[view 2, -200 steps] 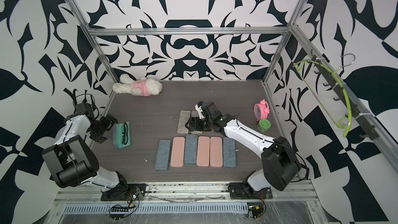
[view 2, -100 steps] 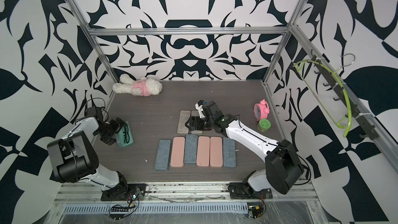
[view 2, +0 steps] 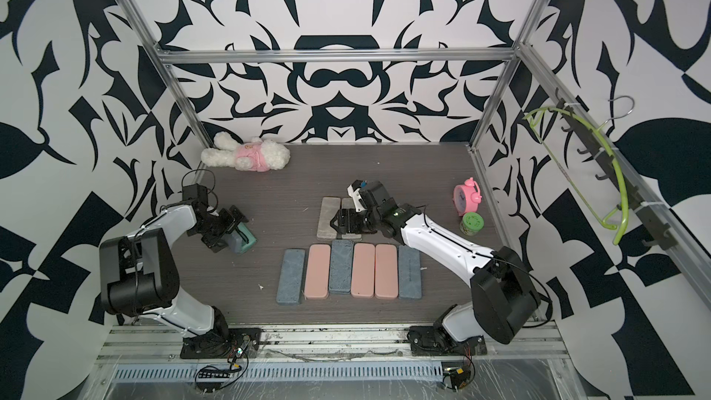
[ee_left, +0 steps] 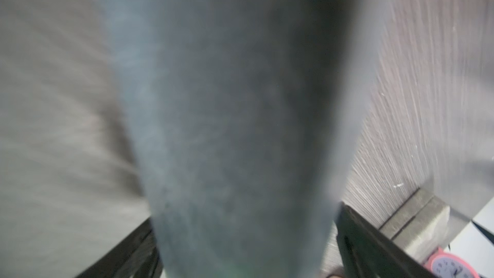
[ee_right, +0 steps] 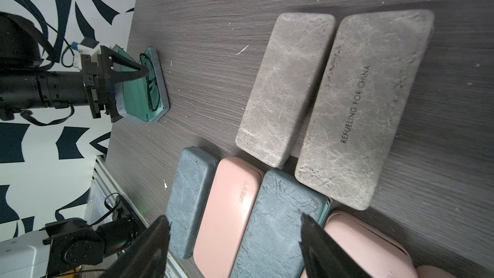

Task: Close the glasses case
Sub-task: Move the glasses case to the center of the board.

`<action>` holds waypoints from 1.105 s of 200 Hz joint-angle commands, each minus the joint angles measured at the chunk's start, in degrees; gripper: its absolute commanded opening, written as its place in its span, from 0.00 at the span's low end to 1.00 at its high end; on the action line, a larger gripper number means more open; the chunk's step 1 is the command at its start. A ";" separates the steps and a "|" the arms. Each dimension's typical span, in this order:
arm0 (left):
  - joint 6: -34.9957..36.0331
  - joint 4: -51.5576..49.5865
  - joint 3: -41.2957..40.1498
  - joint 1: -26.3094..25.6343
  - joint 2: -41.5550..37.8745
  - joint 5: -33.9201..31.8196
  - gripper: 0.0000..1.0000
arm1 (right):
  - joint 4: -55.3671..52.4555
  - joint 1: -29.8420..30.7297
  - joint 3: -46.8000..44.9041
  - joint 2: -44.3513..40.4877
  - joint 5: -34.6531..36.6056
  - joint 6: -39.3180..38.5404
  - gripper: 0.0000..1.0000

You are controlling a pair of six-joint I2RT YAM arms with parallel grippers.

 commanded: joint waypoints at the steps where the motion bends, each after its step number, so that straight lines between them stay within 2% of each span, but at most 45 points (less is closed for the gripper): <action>1: 1.13 -0.62 0.99 -3.14 3.06 3.56 0.99 | 1.27 0.29 2.29 0.35 0.73 0.10 0.78; 46: 2.86 -0.32 4.53 -10.85 7.27 4.30 1.00 | 1.57 0.27 2.99 4.62 0.28 1.42 0.77; 162: 6.90 -0.38 12.06 -25.09 15.65 7.37 0.94 | 2.02 0.29 3.65 8.48 0.58 3.37 0.75; 221: 12.61 -4.45 16.32 -27.61 15.66 7.91 0.94 | 2.74 0.54 5.23 11.68 -0.80 4.84 0.74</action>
